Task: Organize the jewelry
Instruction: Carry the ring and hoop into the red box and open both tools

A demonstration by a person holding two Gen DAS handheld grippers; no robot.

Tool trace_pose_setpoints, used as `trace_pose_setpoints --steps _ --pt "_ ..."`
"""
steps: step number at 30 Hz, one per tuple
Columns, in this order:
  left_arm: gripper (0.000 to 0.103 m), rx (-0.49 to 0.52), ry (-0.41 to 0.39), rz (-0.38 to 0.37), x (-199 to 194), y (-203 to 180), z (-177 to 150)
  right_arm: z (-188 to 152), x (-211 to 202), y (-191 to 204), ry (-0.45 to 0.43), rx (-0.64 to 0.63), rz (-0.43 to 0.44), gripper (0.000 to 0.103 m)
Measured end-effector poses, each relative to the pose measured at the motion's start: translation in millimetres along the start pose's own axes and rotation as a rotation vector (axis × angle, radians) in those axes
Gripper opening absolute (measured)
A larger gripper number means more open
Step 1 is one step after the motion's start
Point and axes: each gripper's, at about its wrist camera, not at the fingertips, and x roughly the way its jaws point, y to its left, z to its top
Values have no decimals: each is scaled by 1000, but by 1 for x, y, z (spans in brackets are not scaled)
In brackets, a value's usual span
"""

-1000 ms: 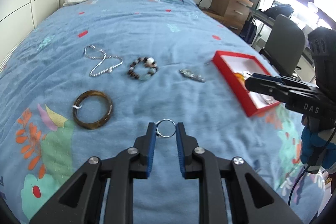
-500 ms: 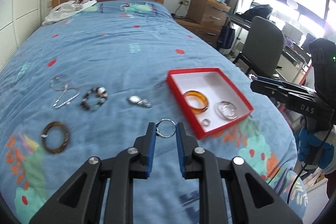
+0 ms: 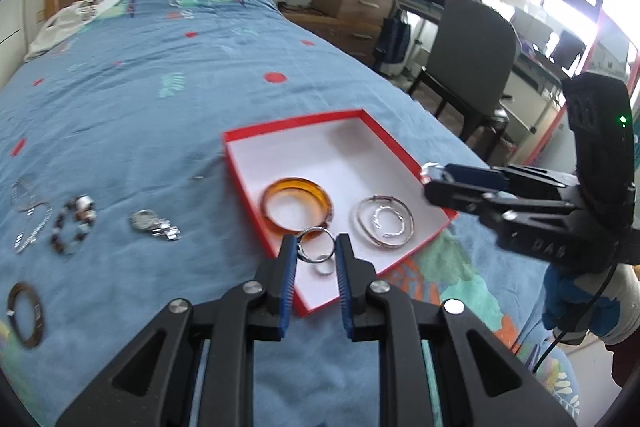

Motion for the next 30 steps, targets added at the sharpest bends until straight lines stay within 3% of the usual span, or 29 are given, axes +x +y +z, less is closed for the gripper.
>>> trace_pose_setpoints --steps 11,30 --pt "18 53 127 -29 77 -22 -2 -11 48 -35 85 25 -5 39" --pt "18 24 172 -59 110 -13 -1 10 99 -54 160 8 -14 40"
